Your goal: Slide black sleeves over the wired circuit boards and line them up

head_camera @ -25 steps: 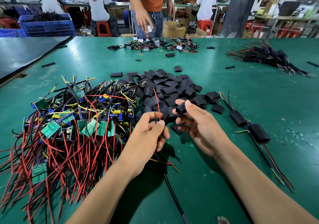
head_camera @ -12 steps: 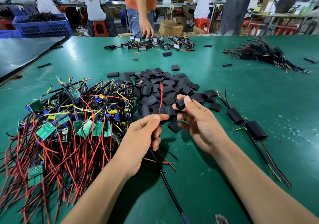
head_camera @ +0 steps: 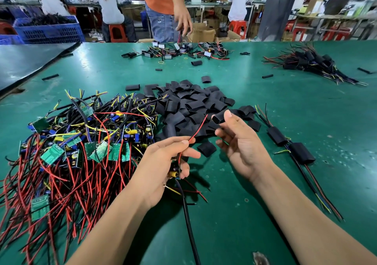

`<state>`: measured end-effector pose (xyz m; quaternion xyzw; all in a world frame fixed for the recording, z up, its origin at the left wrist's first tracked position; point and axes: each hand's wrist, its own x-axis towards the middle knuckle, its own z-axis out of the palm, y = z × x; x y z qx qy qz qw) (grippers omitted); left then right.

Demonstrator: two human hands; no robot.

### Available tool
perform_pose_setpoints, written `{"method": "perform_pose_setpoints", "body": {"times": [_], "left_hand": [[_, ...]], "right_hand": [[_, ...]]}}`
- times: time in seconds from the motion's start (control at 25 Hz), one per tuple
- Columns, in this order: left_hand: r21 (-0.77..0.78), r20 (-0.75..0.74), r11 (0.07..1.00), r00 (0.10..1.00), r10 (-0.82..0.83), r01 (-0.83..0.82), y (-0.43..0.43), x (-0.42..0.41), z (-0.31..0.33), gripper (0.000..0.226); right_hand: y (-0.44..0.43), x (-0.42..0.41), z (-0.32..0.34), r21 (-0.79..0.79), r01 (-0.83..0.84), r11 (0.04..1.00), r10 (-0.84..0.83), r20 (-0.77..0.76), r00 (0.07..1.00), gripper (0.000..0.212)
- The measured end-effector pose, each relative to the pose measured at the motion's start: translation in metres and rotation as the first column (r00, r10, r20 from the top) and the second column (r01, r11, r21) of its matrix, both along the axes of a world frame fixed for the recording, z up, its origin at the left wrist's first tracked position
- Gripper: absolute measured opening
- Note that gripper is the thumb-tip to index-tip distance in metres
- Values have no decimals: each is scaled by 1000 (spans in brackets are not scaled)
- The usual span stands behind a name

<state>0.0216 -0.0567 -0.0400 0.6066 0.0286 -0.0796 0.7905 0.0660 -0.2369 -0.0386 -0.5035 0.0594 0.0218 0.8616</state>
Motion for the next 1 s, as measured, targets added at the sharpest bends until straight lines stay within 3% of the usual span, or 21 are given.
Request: {"method": "perform_pose_setpoints", "body": {"times": [0.24, 0.44, 0.84, 1.0], "left_hand": [[31, -11, 999, 1000, 29, -29, 3, 2, -1, 20], [89, -28, 996, 1000, 13, -11, 6, 4, -5, 18], [42, -68, 999, 998, -16, 19, 8, 3, -1, 21], [52, -61, 998, 998, -26, 30, 7, 2, 0, 20]], "right_hand": [[-4, 2, 1, 22, 43, 999, -44, 13, 999, 13], [-4, 2, -2, 15, -41, 999, 40, 65, 997, 31], [-7, 2, -2, -9, -115, 993, 115, 115, 987, 36], [-3, -1, -3, -85, -207, 975, 217, 140, 966, 26]]}}
